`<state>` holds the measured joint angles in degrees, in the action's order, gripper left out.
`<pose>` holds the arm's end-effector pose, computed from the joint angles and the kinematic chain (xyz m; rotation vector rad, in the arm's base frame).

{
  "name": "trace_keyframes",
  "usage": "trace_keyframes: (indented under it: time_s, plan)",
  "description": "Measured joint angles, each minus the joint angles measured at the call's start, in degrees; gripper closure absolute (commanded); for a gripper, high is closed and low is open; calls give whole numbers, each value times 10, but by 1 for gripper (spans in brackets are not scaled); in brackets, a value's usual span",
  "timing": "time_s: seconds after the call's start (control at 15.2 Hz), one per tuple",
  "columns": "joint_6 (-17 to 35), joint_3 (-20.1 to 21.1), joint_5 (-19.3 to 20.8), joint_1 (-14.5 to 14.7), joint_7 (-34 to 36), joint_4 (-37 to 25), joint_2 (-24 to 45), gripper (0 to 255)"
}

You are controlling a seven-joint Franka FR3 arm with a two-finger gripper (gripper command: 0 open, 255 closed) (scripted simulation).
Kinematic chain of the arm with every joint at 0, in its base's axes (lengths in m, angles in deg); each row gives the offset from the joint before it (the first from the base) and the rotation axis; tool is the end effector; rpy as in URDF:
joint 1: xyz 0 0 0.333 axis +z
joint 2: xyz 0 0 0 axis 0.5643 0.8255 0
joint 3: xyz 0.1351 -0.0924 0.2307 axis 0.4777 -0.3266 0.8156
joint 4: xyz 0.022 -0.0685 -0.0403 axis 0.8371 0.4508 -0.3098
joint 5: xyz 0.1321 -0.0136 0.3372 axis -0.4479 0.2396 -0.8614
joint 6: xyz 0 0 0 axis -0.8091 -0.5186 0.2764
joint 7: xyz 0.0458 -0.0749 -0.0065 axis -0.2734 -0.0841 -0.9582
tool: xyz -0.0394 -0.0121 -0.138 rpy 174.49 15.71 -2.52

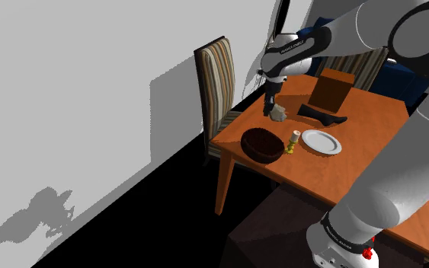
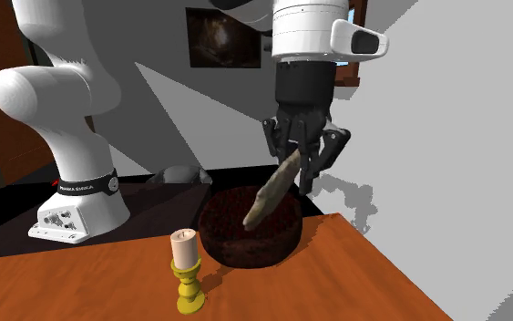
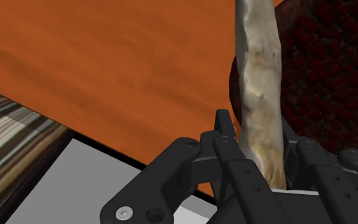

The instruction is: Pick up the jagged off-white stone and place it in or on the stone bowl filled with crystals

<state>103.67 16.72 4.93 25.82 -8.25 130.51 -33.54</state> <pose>0.4652 -0.2094 0.3252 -2.9475 -1.0860 0.0296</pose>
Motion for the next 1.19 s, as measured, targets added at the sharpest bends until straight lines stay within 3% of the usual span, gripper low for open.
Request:
trace_keyframes:
  time_s: [0.46, 1.19]
  plan:
    - [20, 36, 34, 26, 85, 148, -129, 255]
    - [108, 36, 27, 30, 87, 192, -86, 255]
